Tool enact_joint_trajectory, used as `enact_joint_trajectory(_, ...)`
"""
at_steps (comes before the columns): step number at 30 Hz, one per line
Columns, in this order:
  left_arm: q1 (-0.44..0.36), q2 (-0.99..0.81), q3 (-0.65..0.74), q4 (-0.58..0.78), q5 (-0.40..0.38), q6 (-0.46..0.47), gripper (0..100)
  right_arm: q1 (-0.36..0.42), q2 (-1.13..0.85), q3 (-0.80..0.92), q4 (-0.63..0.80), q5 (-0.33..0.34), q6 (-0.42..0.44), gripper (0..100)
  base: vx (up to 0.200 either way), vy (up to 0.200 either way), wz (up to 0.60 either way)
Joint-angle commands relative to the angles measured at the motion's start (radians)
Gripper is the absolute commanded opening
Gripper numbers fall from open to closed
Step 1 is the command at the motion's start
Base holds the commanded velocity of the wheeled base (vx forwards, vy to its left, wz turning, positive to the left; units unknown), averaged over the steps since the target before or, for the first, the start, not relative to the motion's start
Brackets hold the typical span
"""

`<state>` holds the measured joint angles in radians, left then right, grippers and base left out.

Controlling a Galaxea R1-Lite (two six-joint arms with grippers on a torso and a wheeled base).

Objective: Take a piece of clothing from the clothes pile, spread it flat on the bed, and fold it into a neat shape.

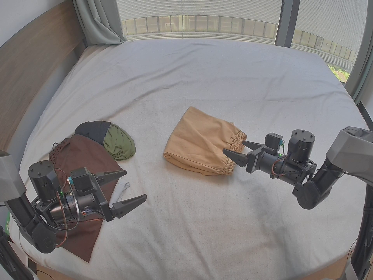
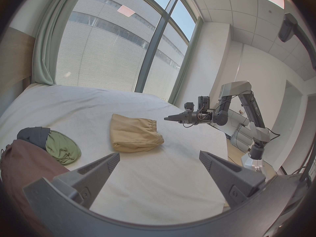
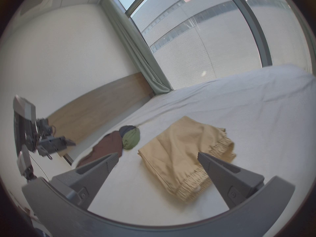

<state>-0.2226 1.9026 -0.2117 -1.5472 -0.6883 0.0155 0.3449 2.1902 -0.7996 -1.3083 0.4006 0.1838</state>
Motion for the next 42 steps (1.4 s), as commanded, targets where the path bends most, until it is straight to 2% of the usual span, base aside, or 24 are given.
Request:
enact_joint_trajectory(1,-0.029,-0.039,0.015,-0.001,0.004,0.009,100,0.000,-0.148,0.175,-0.039,-0.095,-0.116,100,0.000,0.000,0.00)
enact_joint_trajectory(4,-0.037,-0.056,0.021,-0.001,0.007,0.015,100,-0.004,-0.199,0.257,-0.081,-0.135,-0.164,100,0.000,0.000,0.00)
enact_joint_trajectory(7,-0.049,-0.108,0.025,-0.001,0.021,0.034,100,-0.009,-0.314,0.350,-0.080,-0.161,-0.173,100,0.000,0.000,0.00)
enact_joint_trajectory(12,-0.098,-0.175,0.072,0.001,0.055,0.037,100,-0.058,-0.428,0.436,-0.080,-0.166,-0.175,100,0.000,0.000,0.00)
enact_joint_trajectory(16,-0.162,-0.235,0.110,0.001,0.124,0.037,100,-0.112,-0.557,0.543,-0.080,-0.164,-0.179,100,0.000,0.000,0.00)
enact_joint_trajectory(21,-0.167,-0.307,0.164,0.001,0.151,0.038,100,-0.119,-0.670,0.626,-0.075,-0.164,-0.190,100,0.000,0.000,0.00)
enact_joint_trajectory(22,-0.166,-0.376,0.187,0.007,0.153,0.040,100,-0.142,-0.747,0.669,-0.060,-0.164,-0.198,100,0.000,0.000,0.00)
enact_joint_trajectory(29,-0.159,-0.530,0.210,0.036,0.176,0.038,100,-0.210,-0.886,0.743,-0.048,-0.148,-0.224,100,0.000,0.000,0.00)
enact_joint_trajectory(35,-0.159,-0.738,0.212,0.144,0.268,0.034,100,-0.264,-1.061,0.800,-0.039,-0.095,-0.230,100,0.000,0.000,0.00)
enact_joint_trajectory(42,-0.156,-1.005,0.210,0.417,0.343,0.030,100,-0.313,-1.302,0.800,0.103,-0.037,-0.233,100,0.000,0.000,0.00)
